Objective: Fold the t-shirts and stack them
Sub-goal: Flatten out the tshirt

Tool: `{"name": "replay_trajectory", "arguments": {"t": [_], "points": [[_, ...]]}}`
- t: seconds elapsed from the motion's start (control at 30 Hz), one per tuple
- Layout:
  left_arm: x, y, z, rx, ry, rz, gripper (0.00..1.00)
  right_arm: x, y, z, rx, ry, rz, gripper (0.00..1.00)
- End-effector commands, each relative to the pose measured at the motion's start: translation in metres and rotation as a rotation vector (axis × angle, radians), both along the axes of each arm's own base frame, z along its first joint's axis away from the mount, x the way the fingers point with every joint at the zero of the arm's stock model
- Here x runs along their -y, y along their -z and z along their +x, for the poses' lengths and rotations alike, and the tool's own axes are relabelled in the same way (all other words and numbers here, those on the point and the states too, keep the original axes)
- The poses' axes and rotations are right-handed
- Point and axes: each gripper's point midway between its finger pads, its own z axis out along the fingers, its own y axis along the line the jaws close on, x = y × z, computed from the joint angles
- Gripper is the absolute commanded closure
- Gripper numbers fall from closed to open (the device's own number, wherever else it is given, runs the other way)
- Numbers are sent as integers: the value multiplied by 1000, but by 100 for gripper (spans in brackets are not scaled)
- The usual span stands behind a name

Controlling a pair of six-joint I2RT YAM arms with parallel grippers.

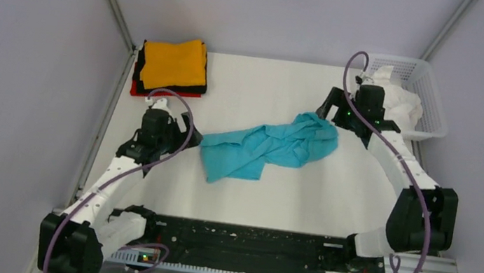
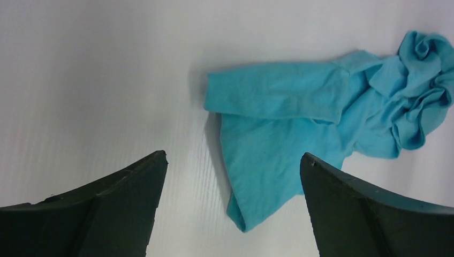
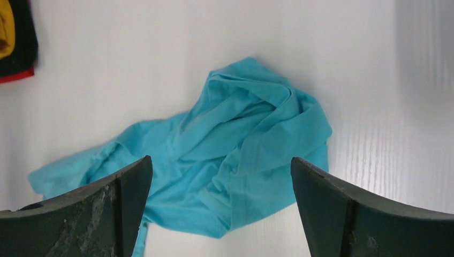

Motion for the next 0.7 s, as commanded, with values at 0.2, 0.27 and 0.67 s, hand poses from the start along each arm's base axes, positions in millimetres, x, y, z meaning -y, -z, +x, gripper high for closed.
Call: {"name": "replay_trajectory", "arguments": {"t": [0.2,0.27,0.67], "points": [[22,38,9,-24,2,-114,1,-23,3,-15,61,-105,-311,1],[22,41,22,-21,-13,-120,1,-33,9,-10,55,-123,-344,1],[30,73,64,-135,9,-157,26,-24,25,10,20,-47,-433,1]]}}
